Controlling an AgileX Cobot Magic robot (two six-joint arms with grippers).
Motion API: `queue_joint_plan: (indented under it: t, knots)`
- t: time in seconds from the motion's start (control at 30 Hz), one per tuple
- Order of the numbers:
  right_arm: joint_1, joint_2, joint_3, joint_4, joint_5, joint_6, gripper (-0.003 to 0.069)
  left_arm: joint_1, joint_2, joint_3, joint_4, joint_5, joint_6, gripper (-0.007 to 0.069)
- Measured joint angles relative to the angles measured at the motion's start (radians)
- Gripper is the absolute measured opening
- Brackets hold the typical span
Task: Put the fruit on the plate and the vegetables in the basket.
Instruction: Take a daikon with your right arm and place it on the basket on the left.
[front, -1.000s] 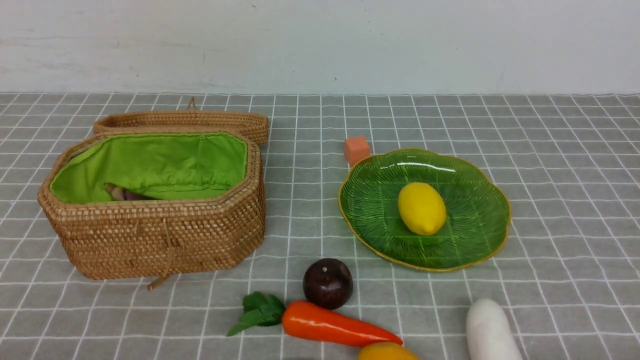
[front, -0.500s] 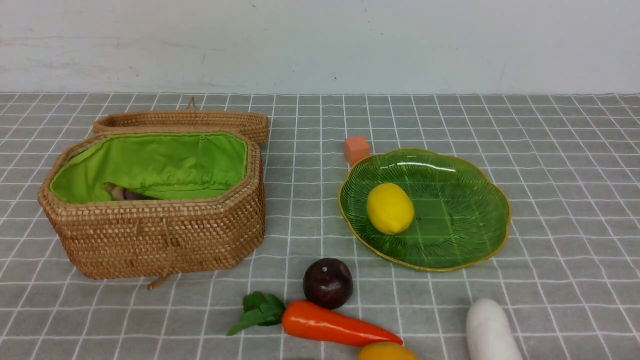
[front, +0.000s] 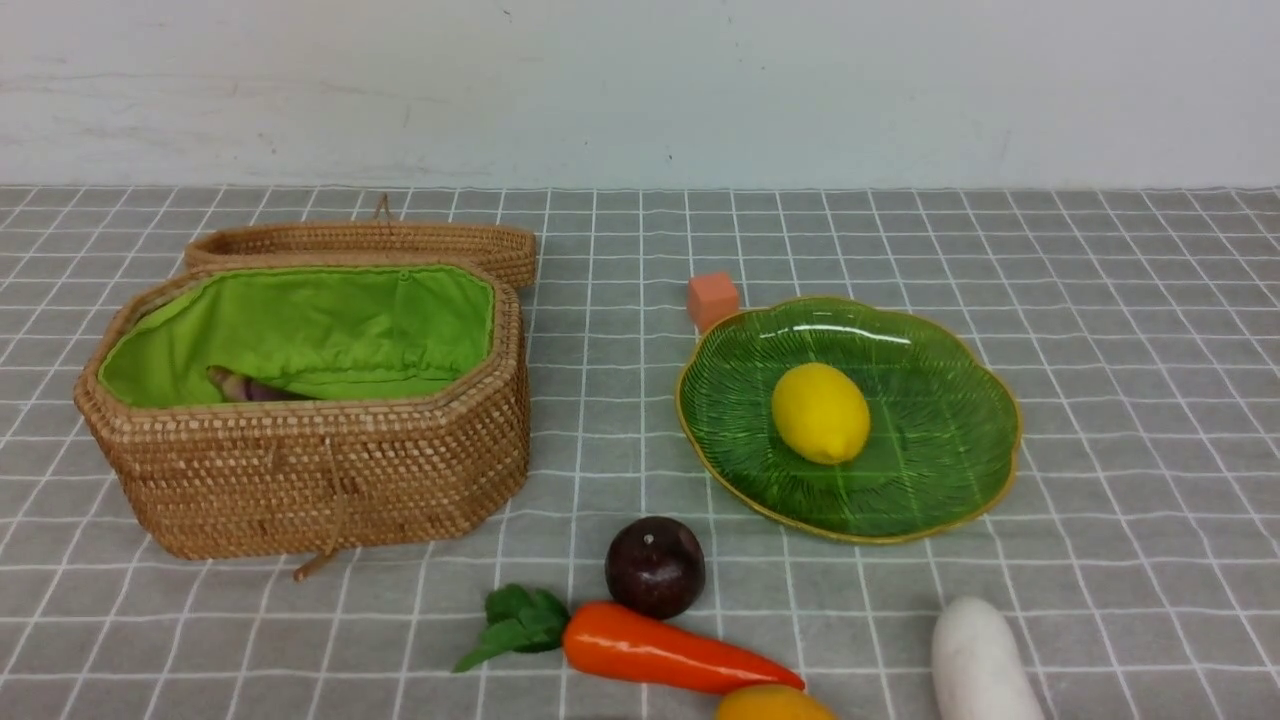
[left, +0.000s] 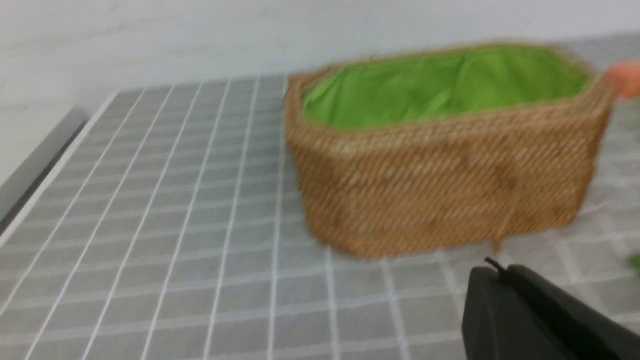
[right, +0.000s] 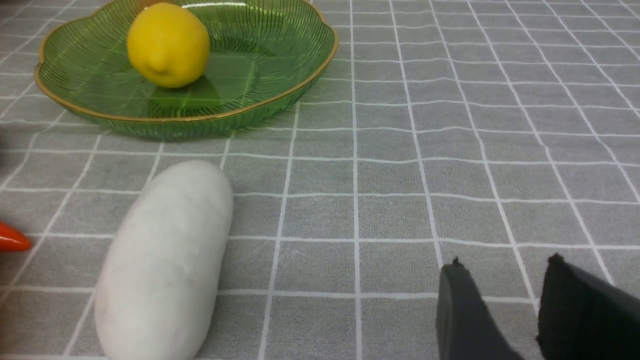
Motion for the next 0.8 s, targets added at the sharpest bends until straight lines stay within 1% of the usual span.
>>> queue_joint_plan:
  t: [0.1, 0.23, 0.37, 0.4, 0.5, 0.8]
  knots:
    - [0.0, 0.0, 0.0, 0.0, 0.0, 0.0, 0.0242, 0.026, 0.0, 0.077, 0.012, 0.0, 0.014, -0.0005]
    - [0.0, 0.0, 0.0, 0.0, 0.0, 0.0, 0.0242, 0.024, 0.0, 0.177, 0.044, 0.009, 0.02, -0.0002]
    - [0.0, 0.0, 0.0, 0.0, 0.0, 0.0, 0.0242, -0.01, 0.0, 0.187, 0.064, -0.037, 0.021, 0.0002]
    - [0.0, 0.0, 0.0, 0.0, 0.0, 0.0, 0.0242, -0.033, 0.0, 0.188, 0.07, -0.056, 0.021, 0.0004]
    - [0.0, 0.0, 0.0, 0.0, 0.0, 0.0, 0.0242, -0.061, 0.0, 0.19, 0.072, -0.06, 0.021, 0.0007]
    - [0.0, 0.0, 0.0, -0.014, -0.001, 0.0, 0.0242, -0.069, 0.0, 0.191, 0.073, -0.062, 0.021, 0.0016]
